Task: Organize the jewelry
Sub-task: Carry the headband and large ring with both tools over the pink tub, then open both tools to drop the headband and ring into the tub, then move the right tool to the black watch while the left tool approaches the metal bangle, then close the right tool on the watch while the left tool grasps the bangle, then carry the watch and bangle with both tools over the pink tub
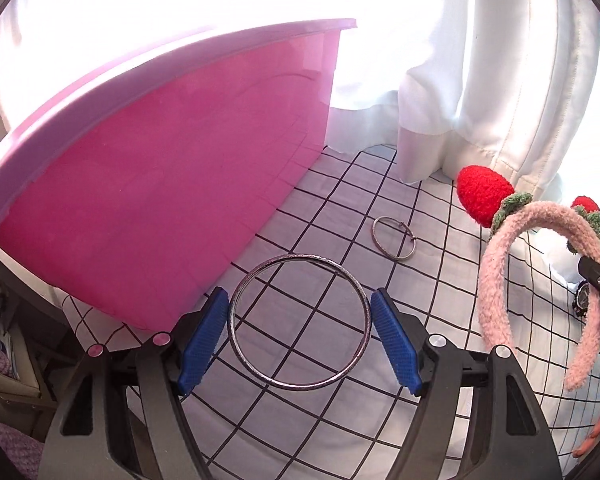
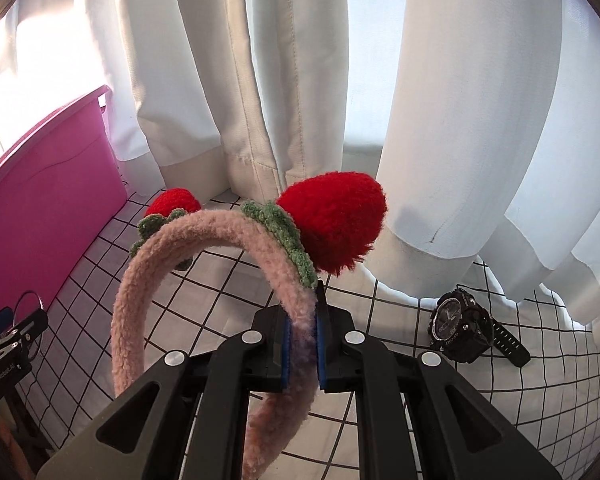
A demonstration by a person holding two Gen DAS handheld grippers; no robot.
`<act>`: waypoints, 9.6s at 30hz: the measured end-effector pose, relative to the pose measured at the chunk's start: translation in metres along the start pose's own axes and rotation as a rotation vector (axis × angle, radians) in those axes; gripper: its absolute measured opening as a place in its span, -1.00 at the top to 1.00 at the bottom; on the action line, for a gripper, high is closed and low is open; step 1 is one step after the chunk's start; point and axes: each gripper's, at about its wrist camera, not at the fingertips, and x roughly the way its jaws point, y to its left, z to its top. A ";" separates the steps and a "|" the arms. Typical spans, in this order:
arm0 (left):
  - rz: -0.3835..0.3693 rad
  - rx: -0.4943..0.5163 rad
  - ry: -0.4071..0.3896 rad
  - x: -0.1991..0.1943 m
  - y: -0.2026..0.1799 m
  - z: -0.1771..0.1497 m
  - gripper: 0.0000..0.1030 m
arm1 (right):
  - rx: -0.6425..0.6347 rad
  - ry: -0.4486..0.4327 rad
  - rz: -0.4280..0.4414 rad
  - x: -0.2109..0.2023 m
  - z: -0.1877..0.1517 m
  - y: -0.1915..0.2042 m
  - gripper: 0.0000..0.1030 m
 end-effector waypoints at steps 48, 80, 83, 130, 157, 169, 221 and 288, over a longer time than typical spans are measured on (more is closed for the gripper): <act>0.112 -0.104 -0.054 -0.019 0.208 0.156 -0.38 | -0.330 -0.088 0.192 -0.015 0.156 0.312 0.81; 0.035 -0.115 -0.056 -0.041 0.202 0.149 -0.88 | -0.250 -0.079 0.175 -0.046 0.146 0.286 -0.25; -0.004 -0.088 -0.078 -0.055 0.184 0.147 -0.88 | -0.221 -0.086 0.178 -0.060 0.132 0.266 -0.25; -0.128 0.200 0.116 0.072 -0.087 0.031 -0.88 | 0.181 0.078 -0.135 0.014 -0.027 -0.099 -0.27; -0.104 0.137 0.198 0.140 -0.076 0.036 -0.90 | 0.019 0.188 -0.189 0.088 -0.037 -0.101 -0.15; -0.114 0.147 0.151 0.143 -0.079 0.041 -0.75 | 0.068 0.172 -0.185 0.094 -0.044 -0.109 -0.16; -0.249 0.185 -0.119 -0.029 -0.043 0.092 0.13 | 0.015 -0.053 -0.034 -0.023 0.016 -0.001 0.57; 0.075 -0.178 -0.016 -0.004 0.219 0.172 0.11 | -0.409 0.037 0.303 0.022 0.162 0.372 0.57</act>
